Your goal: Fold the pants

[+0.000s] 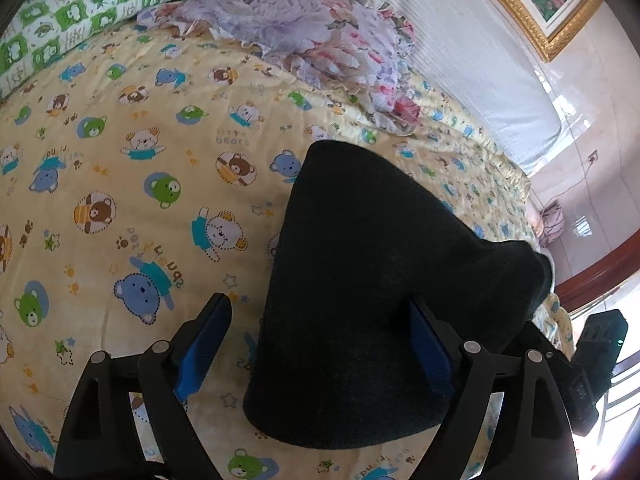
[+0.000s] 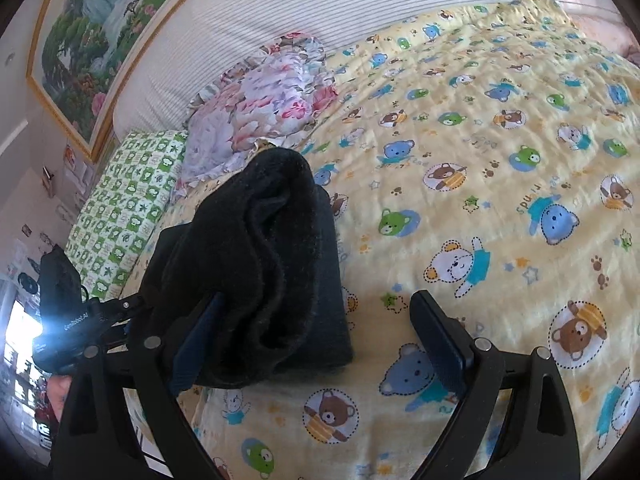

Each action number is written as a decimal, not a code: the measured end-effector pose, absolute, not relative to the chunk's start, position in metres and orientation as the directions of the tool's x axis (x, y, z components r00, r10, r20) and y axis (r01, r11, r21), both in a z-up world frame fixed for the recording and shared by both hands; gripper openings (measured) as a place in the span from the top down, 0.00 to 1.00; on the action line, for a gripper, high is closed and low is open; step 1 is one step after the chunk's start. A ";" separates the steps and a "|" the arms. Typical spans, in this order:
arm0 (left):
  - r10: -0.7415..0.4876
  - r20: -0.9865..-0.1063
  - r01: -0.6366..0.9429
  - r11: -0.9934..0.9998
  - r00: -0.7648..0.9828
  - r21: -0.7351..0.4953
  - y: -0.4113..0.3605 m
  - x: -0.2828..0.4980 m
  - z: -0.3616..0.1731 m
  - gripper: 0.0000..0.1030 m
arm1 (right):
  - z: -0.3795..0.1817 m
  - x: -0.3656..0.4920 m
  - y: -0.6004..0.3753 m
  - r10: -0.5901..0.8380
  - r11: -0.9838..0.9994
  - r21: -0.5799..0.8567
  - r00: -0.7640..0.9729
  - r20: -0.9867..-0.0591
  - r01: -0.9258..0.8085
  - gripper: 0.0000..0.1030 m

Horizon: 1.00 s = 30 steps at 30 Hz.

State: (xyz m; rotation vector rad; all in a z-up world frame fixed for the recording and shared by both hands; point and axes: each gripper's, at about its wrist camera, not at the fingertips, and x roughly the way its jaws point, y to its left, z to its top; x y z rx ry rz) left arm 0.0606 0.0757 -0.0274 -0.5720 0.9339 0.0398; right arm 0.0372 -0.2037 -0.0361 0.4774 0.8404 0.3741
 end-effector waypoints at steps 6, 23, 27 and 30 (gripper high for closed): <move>-0.216 -0.769 -0.270 0.851 0.601 -0.450 0.078 0.066 -0.035 0.17 | -0.040 0.041 -0.201 0.554 0.789 0.593 0.605 -0.572 -0.162 0.21; -0.293 -0.683 -0.159 0.841 0.669 -0.517 0.072 0.055 -0.011 0.67 | -0.043 0.040 -0.198 0.678 0.661 0.714 0.589 -0.439 -0.229 0.49; -0.281 -0.664 -0.141 0.850 0.693 -0.507 0.072 0.047 0.003 0.68 | -0.036 0.039 -0.196 0.685 0.650 0.722 0.596 -0.419 -0.239 0.51; -0.252 -0.650 -0.140 0.862 0.716 -0.488 0.074 0.039 0.015 0.68 | -0.032 0.039 -0.191 0.697 0.642 0.723 0.587 -0.413 -0.255 0.52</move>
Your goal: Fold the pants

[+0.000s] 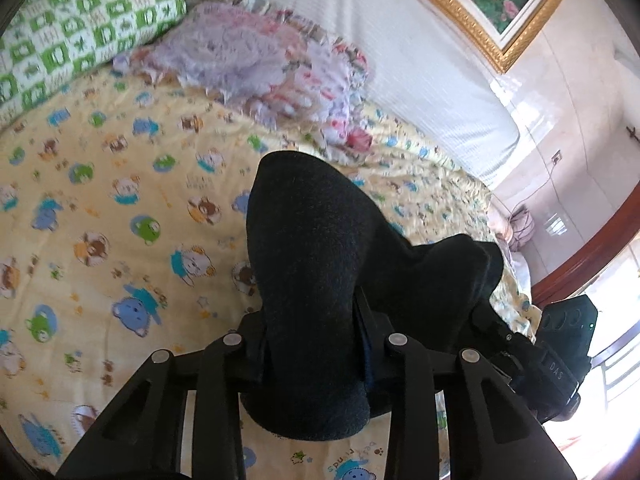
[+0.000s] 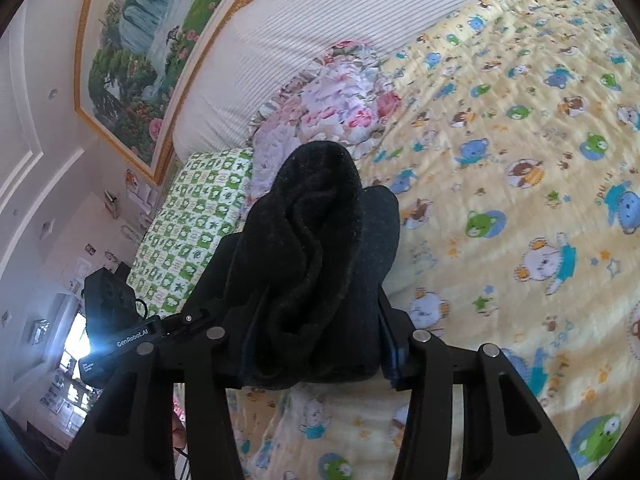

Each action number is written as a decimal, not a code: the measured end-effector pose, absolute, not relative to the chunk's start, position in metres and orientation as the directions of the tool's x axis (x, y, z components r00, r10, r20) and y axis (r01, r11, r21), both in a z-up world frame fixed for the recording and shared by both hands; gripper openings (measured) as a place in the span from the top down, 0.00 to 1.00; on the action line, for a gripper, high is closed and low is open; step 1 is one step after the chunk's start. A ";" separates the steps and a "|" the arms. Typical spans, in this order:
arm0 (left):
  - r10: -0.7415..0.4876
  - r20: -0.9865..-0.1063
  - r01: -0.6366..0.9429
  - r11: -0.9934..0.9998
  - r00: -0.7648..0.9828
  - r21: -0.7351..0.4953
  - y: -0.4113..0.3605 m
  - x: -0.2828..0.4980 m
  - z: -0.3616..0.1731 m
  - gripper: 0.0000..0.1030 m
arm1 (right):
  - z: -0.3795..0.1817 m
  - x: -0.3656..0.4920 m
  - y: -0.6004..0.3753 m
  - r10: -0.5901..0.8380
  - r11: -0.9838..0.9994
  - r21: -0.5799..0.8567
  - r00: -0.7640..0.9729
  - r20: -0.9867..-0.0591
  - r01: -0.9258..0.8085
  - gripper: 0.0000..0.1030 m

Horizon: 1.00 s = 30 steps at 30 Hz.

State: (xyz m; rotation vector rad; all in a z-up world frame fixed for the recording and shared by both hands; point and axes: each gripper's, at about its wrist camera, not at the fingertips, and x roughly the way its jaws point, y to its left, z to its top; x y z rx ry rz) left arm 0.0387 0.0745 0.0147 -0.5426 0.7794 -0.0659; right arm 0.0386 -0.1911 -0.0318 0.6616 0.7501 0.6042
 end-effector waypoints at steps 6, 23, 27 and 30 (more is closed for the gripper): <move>-0.219 -0.636 -0.173 0.852 0.740 -0.495 0.095 0.033 0.023 0.68 | -0.025 0.046 -0.171 0.716 0.633 0.722 0.566 -0.408 -0.280 0.52; -0.120 -0.644 -0.256 0.851 0.755 -0.459 0.151 0.068 0.020 0.68 | -0.018 0.107 -0.111 0.742 0.636 0.695 0.512 -0.433 -0.334 0.52; -0.092 -0.639 -0.270 0.853 0.763 -0.446 0.162 0.081 0.021 0.68 | -0.016 0.126 -0.101 0.744 0.635 0.691 0.511 -0.429 -0.344 0.52; -0.081 -0.642 -0.277 0.856 0.763 -0.437 0.170 0.091 0.020 0.68 | -0.013 0.143 -0.092 0.747 0.635 0.683 0.509 -0.427 -0.360 0.52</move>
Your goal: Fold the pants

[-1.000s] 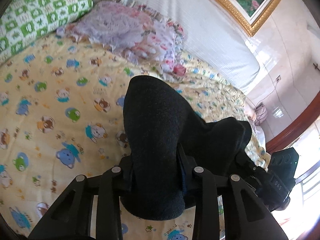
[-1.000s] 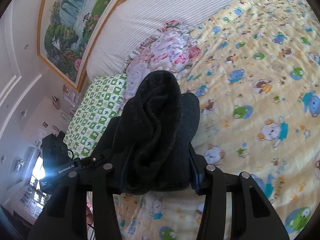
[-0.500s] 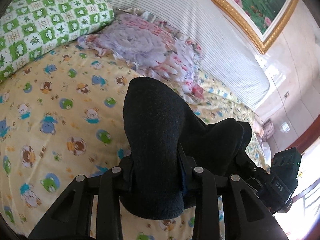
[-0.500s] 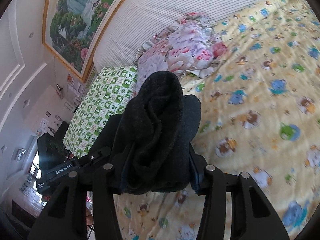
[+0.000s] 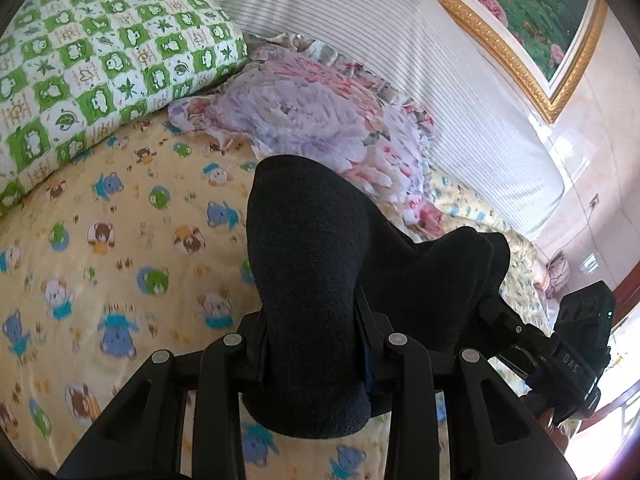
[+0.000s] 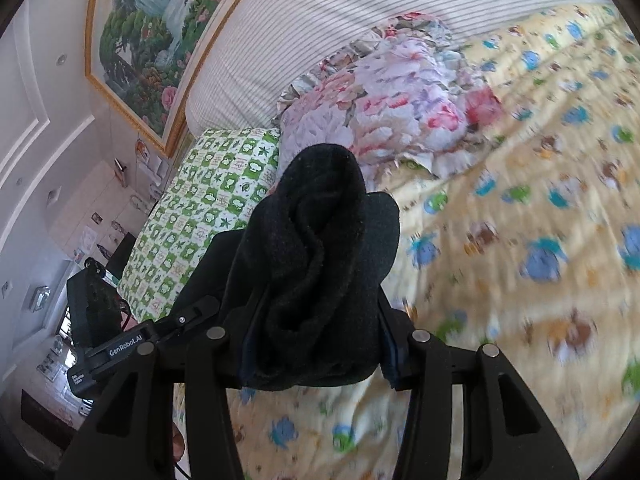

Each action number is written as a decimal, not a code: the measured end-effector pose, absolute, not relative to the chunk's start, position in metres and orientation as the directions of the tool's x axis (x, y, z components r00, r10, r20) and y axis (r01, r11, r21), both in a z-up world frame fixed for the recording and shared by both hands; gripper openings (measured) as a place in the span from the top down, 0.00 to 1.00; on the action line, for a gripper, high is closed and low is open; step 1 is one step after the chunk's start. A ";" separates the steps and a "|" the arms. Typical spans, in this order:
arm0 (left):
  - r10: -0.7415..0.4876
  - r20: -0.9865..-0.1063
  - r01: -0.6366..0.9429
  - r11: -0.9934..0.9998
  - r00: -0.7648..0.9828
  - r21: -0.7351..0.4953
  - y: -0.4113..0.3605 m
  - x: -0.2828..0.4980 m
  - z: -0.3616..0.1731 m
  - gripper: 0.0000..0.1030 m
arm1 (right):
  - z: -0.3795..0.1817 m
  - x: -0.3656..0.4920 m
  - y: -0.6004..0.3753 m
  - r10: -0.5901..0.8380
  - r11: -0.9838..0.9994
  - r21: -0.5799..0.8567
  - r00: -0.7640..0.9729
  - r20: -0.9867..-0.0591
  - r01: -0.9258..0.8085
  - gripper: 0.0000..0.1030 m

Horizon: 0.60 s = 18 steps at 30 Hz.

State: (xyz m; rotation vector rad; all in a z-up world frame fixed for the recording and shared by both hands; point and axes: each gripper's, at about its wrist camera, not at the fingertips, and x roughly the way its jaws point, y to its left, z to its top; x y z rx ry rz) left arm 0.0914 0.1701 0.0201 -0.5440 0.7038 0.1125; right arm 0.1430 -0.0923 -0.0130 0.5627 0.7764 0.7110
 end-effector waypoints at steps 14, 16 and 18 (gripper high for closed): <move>-0.026 -0.682 -0.326 0.864 0.731 -0.383 0.179 0.095 -0.001 0.48 | -0.032 0.167 -0.080 0.645 0.755 0.579 0.509 -0.570 -0.308 0.43; -0.017 -0.686 -0.327 0.870 0.728 -0.369 0.179 0.095 -0.003 0.43 | -0.033 0.167 -0.081 0.617 0.781 0.545 0.515 -0.595 -0.306 0.43; -0.006 -0.690 -0.334 0.872 0.723 -0.358 0.179 0.096 -0.007 0.38 | -0.034 0.168 -0.081 0.571 0.817 0.494 0.529 -0.628 -0.297 0.43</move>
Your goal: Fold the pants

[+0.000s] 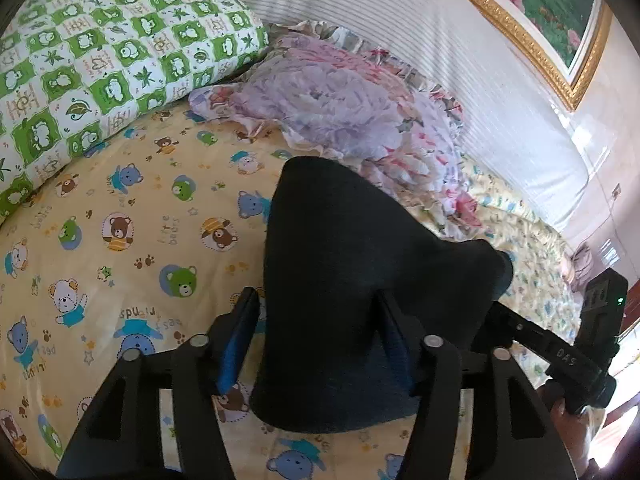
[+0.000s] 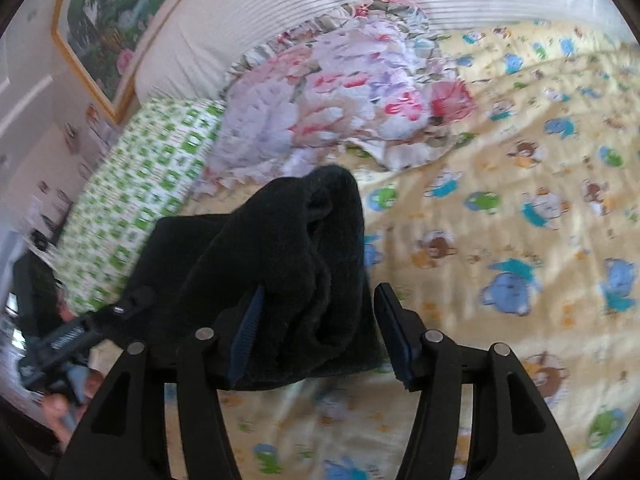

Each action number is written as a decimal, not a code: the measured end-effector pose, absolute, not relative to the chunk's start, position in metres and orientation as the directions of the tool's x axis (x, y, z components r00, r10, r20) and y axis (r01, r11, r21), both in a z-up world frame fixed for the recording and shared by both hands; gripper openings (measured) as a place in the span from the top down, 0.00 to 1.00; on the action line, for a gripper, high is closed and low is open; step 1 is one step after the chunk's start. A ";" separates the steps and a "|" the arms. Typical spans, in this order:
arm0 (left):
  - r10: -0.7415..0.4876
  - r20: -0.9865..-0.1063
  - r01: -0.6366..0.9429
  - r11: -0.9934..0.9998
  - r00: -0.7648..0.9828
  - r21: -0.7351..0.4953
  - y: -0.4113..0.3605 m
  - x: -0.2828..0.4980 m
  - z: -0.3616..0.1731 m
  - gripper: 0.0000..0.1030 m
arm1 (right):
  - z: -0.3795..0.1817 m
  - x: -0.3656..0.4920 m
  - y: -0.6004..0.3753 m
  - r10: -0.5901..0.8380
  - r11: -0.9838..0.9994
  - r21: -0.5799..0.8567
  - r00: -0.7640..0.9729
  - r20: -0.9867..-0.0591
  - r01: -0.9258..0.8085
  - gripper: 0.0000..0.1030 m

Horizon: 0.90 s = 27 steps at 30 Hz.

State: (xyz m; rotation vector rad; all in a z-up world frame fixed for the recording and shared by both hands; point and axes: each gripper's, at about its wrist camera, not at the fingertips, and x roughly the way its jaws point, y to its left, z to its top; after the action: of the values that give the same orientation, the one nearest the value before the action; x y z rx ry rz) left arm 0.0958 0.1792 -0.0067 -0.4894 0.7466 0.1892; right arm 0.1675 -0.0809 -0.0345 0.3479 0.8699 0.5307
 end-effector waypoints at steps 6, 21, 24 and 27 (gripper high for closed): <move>-0.023 -0.705 -0.348 0.858 0.709 -0.377 0.189 0.098 -0.023 0.28 | -0.045 0.173 -0.086 0.552 0.830 0.483 0.521 -0.651 -0.277 0.41; 0.032 -0.694 -0.343 0.885 0.720 -0.315 0.175 0.080 -0.001 0.28 | -0.028 0.156 -0.090 0.573 0.814 0.497 0.552 -0.605 -0.301 0.36; 0.032 -0.689 -0.332 0.891 0.724 -0.308 0.171 0.071 0.003 0.28 | -0.020 0.146 -0.087 0.586 0.807 0.490 0.552 -0.594 -0.330 0.36; 0.041 -0.687 -0.324 0.901 0.726 -0.289 0.166 0.062 0.006 0.28 | -0.015 0.137 -0.083 0.591 0.804 0.479 0.550 -0.590 -0.351 0.32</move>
State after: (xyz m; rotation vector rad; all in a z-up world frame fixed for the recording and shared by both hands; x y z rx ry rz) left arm 0.0622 0.1657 0.0056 -0.4099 0.7354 0.2073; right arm 0.1371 -0.0827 -0.0147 0.3236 0.8136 0.5693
